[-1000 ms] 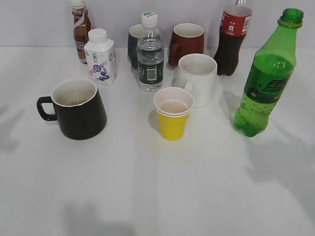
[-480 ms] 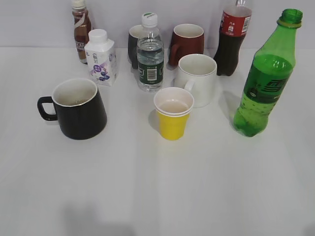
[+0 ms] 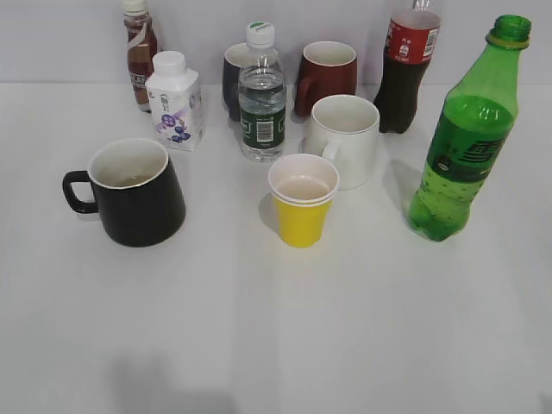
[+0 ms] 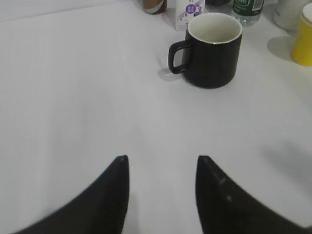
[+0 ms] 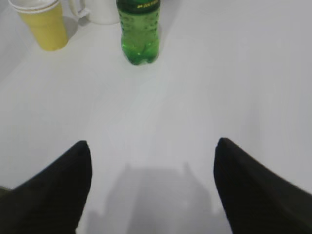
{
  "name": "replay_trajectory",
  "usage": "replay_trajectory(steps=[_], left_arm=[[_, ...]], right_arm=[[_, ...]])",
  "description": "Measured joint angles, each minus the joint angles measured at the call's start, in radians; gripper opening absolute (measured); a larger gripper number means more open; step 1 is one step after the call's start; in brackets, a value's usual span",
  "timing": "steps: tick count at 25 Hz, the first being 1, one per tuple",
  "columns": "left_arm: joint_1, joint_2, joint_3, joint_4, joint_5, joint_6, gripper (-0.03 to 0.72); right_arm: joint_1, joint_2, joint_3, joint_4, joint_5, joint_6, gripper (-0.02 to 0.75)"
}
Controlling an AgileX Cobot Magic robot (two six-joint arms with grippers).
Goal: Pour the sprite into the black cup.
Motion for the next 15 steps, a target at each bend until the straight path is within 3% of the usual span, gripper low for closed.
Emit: replay_trajectory(steps=[11,13,15], left_arm=[[0.002,0.000,0.005,0.007,-0.022,0.001,0.265],[0.024,0.000,0.005,0.007,-0.023,0.001,0.248],[0.103,0.000,0.005,0.007,-0.023,0.001,0.239]], right_arm=[[0.000,-0.001,0.006,-0.011,-0.030,0.011,0.575],[-0.005,-0.001,0.006,-0.012,-0.034,0.012,0.575],[-0.033,-0.001,0.006,-0.012,-0.035,0.012,0.575]])
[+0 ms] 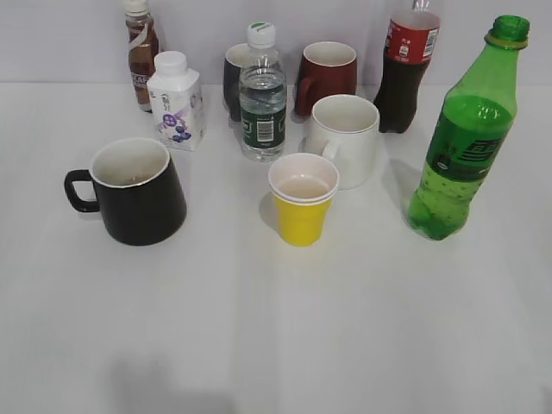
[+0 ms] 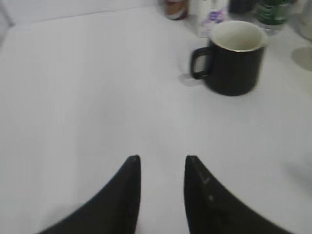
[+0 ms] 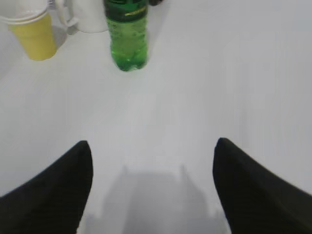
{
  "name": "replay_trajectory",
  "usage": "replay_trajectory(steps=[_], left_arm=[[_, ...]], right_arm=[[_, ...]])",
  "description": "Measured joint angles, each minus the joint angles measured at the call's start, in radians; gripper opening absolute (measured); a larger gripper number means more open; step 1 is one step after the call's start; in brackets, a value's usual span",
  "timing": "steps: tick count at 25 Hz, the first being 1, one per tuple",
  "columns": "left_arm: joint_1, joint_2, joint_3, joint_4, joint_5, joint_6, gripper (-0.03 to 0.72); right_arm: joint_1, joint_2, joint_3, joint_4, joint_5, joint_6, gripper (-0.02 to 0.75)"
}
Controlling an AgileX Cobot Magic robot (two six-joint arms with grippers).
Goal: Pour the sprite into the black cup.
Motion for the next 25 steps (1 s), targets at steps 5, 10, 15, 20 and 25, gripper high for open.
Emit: replay_trajectory(steps=[5,10,15,20,25], left_arm=[[0.176,0.000,0.000,0.000,0.000,0.001,0.239],[0.184,-0.001,0.000,0.000,-0.001,0.001,0.239],[0.184,-0.001,0.000,0.000,-0.001,0.001,0.239],[0.184,-0.001,0.000,0.000,-0.001,0.001,0.239],[0.184,-0.001,0.000,0.000,-0.001,0.002,0.239]], right_arm=[[-0.149,0.000,0.000,0.000,-0.002,0.000,0.575],[-0.196,0.000,0.001,0.001,-0.005,0.000,0.574],[-0.198,0.000,0.001,0.001,-0.005,0.000,0.574],[-0.198,0.000,0.001,0.001,-0.005,0.000,0.574],[-0.198,0.000,0.001,0.001,-0.005,0.001,0.574]])
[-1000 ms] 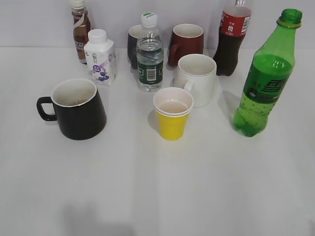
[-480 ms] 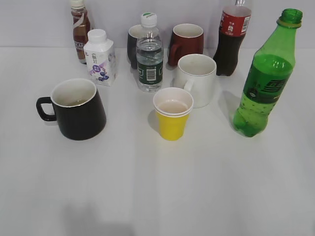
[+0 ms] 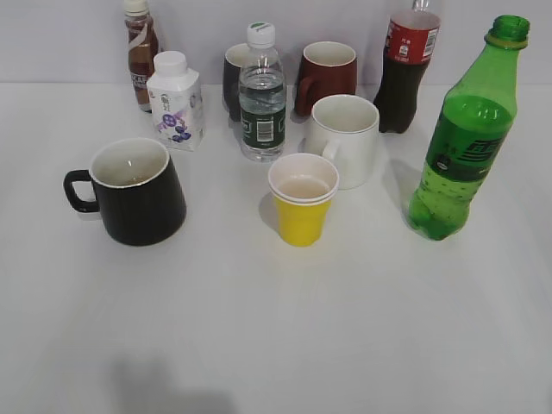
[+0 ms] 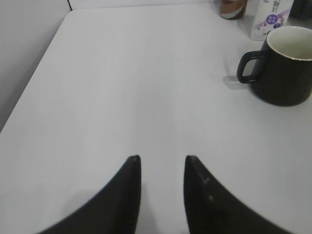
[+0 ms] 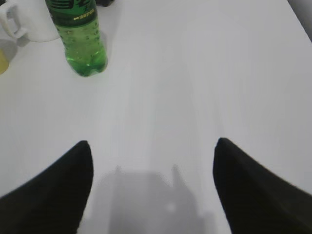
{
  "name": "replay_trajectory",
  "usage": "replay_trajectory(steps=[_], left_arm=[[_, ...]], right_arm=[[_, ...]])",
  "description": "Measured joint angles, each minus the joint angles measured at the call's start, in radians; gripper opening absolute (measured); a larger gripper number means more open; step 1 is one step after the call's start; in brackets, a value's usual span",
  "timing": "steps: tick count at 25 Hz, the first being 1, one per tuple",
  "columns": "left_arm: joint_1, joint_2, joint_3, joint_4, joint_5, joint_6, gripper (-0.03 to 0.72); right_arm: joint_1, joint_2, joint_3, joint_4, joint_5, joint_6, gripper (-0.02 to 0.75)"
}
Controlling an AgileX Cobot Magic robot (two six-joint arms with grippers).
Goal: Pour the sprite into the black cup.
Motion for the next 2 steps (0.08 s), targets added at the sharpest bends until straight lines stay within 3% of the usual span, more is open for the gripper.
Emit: replay_trajectory(steps=[2], left_arm=[[0.000,0.000,0.000,0.000,0.000,0.000,0.239]], right_arm=[[0.000,0.000,0.000,0.000,0.000,0.000,0.574]])
